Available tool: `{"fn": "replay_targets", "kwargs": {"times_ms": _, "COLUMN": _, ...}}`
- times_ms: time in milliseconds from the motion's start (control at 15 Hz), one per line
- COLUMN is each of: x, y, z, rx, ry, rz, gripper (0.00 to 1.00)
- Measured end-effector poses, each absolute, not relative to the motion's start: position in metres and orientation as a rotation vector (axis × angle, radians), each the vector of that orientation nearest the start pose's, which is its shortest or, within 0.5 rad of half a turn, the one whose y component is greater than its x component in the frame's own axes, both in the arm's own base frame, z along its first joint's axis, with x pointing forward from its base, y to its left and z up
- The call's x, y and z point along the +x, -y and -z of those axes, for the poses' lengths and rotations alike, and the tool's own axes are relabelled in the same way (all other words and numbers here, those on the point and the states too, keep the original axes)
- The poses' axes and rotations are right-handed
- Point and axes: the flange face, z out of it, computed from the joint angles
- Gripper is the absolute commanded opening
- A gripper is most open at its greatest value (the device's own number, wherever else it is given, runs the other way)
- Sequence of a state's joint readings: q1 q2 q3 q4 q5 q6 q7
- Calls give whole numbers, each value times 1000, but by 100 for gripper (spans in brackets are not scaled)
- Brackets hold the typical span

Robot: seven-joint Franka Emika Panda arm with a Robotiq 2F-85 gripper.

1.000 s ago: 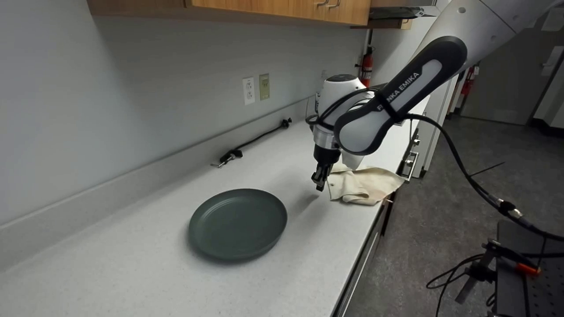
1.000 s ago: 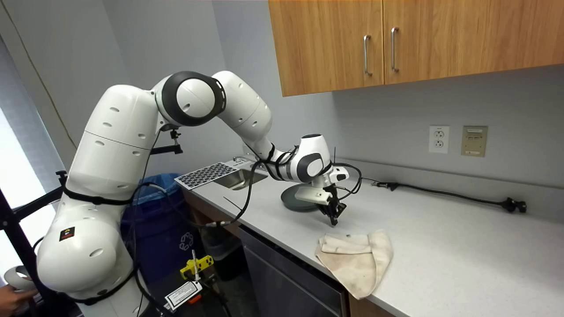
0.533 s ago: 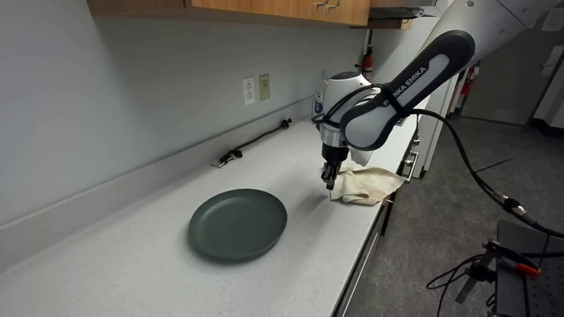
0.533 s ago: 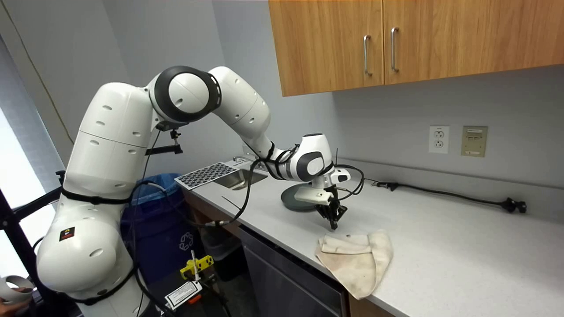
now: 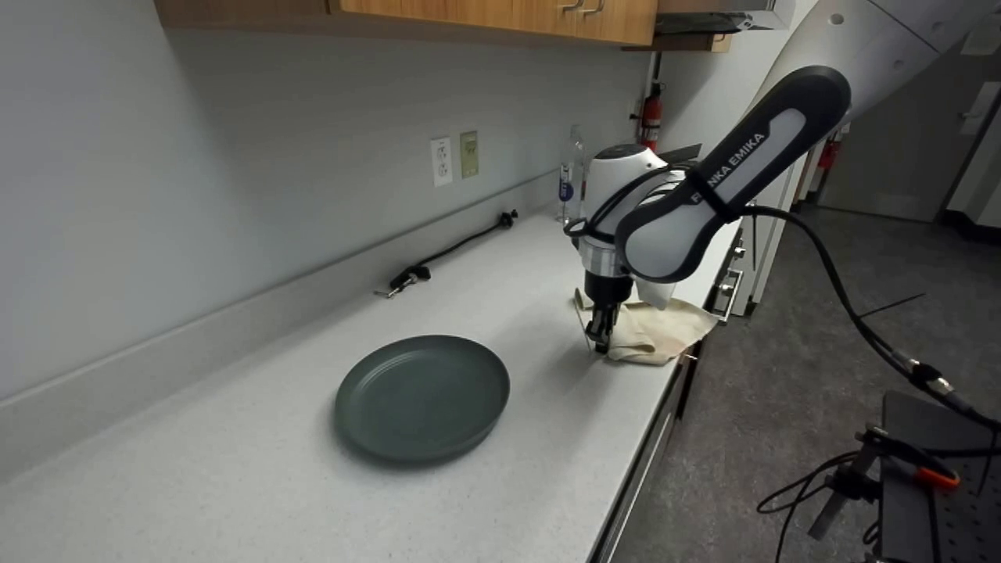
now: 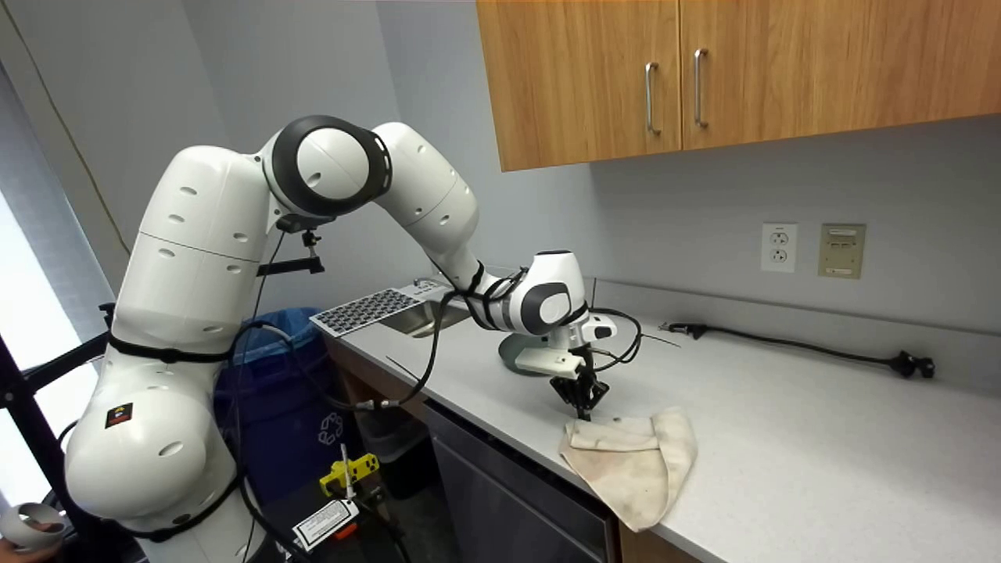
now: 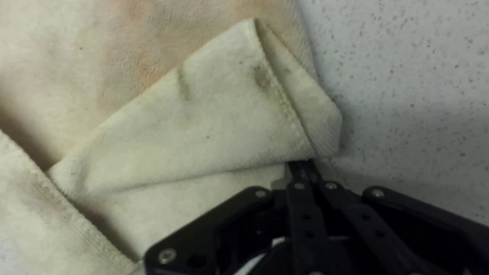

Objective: Unfold the cloth on the counter

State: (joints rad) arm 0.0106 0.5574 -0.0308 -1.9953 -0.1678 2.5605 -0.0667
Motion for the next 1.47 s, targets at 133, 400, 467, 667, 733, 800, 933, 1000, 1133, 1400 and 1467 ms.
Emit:
{"fn": "replay_targets", "kwargs": {"times_ms": 133, "x": 608, "y": 9, "z": -178, "rx": -3235, "ry": 317, "rz": 4, "gripper": 0}}
{"fn": "replay_targets", "kwargs": {"times_ms": 400, "x": 608, "y": 7, "z": -178, "rx": -3232, "ry": 324, "rz": 10, "gripper": 0}}
{"fn": "replay_targets", "kwargs": {"times_ms": 467, "x": 609, "y": 5, "z": -178, "rx": -3229, "ry": 329, "rz": 17, "gripper": 0}}
{"fn": "replay_targets", "kwargs": {"times_ms": 667, "x": 619, "y": -6, "z": -178, "rx": -3219, "ry": 352, "rz": 57, "gripper": 0}}
{"fn": "replay_targets", "kwargs": {"times_ms": 733, "x": 624, "y": -11, "z": -178, "rx": -3216, "ry": 361, "rz": 77, "gripper": 0}}
{"fn": "replay_targets", "kwargs": {"times_ms": 800, "x": 629, "y": -15, "z": -178, "rx": -3213, "ry": 369, "rz": 96, "gripper": 0}}
{"fn": "replay_targets", "kwargs": {"times_ms": 933, "x": 639, "y": -21, "z": -178, "rx": -3208, "ry": 379, "rz": 126, "gripper": 0}}
{"fn": "replay_targets", "kwargs": {"times_ms": 1000, "x": 644, "y": -23, "z": -178, "rx": -3206, "ry": 381, "rz": 138, "gripper": 0}}
{"fn": "replay_targets", "kwargs": {"times_ms": 1133, "x": 653, "y": -25, "z": -177, "rx": -3206, "ry": 382, "rz": 161, "gripper": 0}}
{"fn": "replay_targets", "kwargs": {"times_ms": 1400, "x": 676, "y": -27, "z": -177, "rx": -3207, "ry": 357, "rz": 221, "gripper": 0}}
{"fn": "replay_targets", "kwargs": {"times_ms": 1467, "x": 683, "y": -27, "z": -177, "rx": -3209, "ry": 342, "rz": 240, "gripper": 0}}
